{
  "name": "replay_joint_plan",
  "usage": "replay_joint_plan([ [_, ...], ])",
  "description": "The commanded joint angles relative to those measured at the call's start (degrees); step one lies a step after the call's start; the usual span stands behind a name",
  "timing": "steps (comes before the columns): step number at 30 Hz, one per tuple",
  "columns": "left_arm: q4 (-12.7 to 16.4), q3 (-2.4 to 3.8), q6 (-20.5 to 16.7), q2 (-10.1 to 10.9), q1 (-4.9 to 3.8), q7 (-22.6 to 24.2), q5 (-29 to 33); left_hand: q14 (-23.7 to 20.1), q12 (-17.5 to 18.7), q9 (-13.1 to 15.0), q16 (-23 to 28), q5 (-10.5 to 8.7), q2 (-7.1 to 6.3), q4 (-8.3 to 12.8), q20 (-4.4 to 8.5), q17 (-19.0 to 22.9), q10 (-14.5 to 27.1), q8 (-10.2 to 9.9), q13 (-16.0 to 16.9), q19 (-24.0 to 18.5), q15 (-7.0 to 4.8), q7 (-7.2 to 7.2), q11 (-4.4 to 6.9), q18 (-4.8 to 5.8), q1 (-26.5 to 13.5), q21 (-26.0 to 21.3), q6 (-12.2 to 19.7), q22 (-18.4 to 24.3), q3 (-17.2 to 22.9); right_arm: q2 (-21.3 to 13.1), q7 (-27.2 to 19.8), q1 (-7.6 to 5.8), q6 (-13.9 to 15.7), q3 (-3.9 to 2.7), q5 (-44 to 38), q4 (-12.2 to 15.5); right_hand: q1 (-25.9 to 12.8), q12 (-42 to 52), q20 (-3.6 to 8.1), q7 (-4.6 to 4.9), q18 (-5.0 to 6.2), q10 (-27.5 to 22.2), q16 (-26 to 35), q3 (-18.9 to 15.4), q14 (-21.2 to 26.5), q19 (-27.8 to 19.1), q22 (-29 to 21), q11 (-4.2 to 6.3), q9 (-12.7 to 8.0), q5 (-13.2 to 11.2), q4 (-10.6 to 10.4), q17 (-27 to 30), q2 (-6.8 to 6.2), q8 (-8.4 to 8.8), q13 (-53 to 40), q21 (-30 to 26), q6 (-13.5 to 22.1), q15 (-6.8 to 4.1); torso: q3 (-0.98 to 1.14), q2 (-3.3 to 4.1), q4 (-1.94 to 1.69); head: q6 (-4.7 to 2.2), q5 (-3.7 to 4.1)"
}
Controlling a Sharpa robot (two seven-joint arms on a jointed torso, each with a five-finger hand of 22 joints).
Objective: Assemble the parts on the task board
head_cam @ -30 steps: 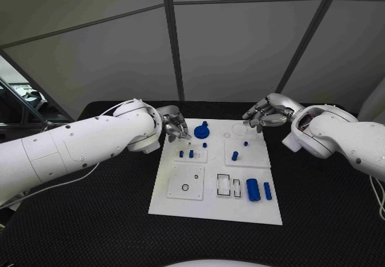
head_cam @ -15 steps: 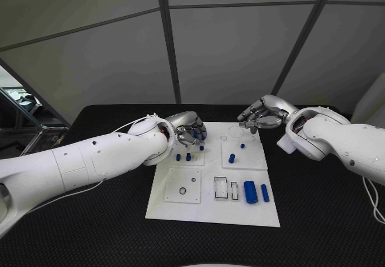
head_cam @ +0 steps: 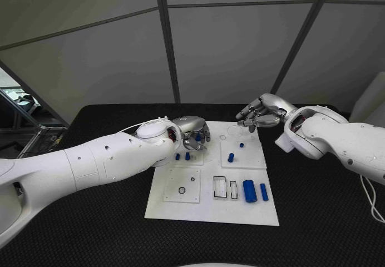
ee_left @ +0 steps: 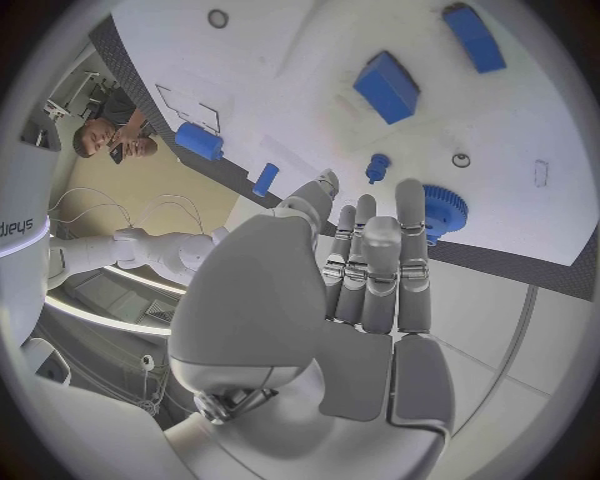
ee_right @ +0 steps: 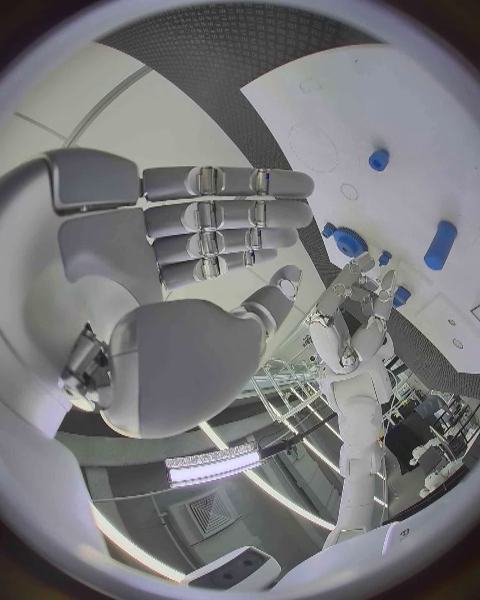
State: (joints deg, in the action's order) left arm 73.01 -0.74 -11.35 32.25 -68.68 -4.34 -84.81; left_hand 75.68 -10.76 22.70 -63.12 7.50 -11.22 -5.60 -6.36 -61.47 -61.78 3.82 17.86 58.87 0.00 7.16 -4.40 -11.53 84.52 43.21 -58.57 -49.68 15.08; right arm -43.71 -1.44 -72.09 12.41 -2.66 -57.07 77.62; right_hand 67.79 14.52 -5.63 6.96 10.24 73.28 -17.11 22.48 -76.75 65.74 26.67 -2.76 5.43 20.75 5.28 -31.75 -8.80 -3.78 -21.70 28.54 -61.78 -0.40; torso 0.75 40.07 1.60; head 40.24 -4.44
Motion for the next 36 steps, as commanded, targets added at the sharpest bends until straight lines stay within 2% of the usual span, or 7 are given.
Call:
replay_joint_plan([
  [1, -0.62, 0.02, 3.37, -0.28, -0.05, -2.33, -3.77, 0.5, 0.34, -0.38, -0.59, -0.19, 0.24, 0.0, 0.02, -0.18, 0.21, -0.03, -0.46, 0.8, 0.11, 0.03, -0.12, 1.32, -0.45, 0.74, -0.39, -0.69, -0.32, 0.05, -0.69, -0.11, 0.66, -0.03, -0.04, 0.13, 0.25, -0.38, -0.18, 0.18, 0.05, -0.48, 0.27, 0.23, 0.38, -0.34, -0.07, -0.04, 0.03, 0.16, -0.03, 0.08, -0.04, -0.04, 0.05, -0.33, -0.22, 0.11, 0.03, -0.05, -0.09, 0.01, 0.12],
  [16, -2.16, 0.02, 5.33, -1.09, -0.02, -4.28, -5.13, 0.52, 0.76, -1.88, -1.72, 1.33, 1.15, 0.73, 0.0, 0.44, 0.66, 0.07, -2.54, 1.2, 0.23, 0.07, -0.29, 1.52, 0.79, 2.48, -0.82, -2.67, 0.68, 0.21, -0.6, -0.11, 0.33, -0.03, -0.04, -0.04, 0.19, -0.4, -0.2, 0.2, 0.06, -0.41, 0.37, 0.24, 0.3, -0.32, -0.09, -0.06, 0.02, 0.22, -0.07, 0.08, 0.01, 0.0, 0.1, -0.38, -0.16, 0.12, 0.02, -0.04, -0.13, 0.04, 0.15],
  [28, -2.79, 0.02, 7.73, -1.72, -0.02, -3.72, -5.19, 2.83, -0.23, -3.23, -5.73, 0.83, 2.94, 1.46, 0.02, -1.79, -2.14, 0.46, -4.29, 3.41, 0.05, -0.12, 0.23, 2.16, 1.53, 6.96, -3.14, -6.96, 3.08, 0.33, -0.62, -0.11, 0.1, -0.03, -0.04, -0.09, 0.14, -0.4, -0.21, 0.2, 0.07, -0.37, 0.41, 0.24, 0.24, -0.3, -0.1, -0.06, 0.01, 0.25, -0.12, 0.08, 0.06, 0.01, 0.12, -0.4, -0.16, 0.12, 0.05, -0.05, -0.08, 0.26, 0.07],
  [36, -2.72, 0.02, 7.77, -1.98, -0.01, -2.95, -5.18, 3.35, -0.13, -4.24, -6.67, 0.53, 2.76, 1.76, 0.09, -1.95, -2.86, -0.18, -5.25, 4.04, 0.03, -0.07, 0.34, 2.36, 1.16, 8.36, -2.86, -8.39, 3.82, 0.4, -0.55, -0.11, -0.12, -0.03, -0.04, -0.1, 0.05, -0.41, -0.22, 0.21, 0.08, -0.31, 0.47, 0.23, 0.16, -0.27, -0.11, -0.06, 0.02, 0.28, -0.2, 0.07, 0.12, 0.0, 0.15, -0.44, -0.19, 0.12, 0.07, -0.05, -0.11, 0.24, 0.12],
])
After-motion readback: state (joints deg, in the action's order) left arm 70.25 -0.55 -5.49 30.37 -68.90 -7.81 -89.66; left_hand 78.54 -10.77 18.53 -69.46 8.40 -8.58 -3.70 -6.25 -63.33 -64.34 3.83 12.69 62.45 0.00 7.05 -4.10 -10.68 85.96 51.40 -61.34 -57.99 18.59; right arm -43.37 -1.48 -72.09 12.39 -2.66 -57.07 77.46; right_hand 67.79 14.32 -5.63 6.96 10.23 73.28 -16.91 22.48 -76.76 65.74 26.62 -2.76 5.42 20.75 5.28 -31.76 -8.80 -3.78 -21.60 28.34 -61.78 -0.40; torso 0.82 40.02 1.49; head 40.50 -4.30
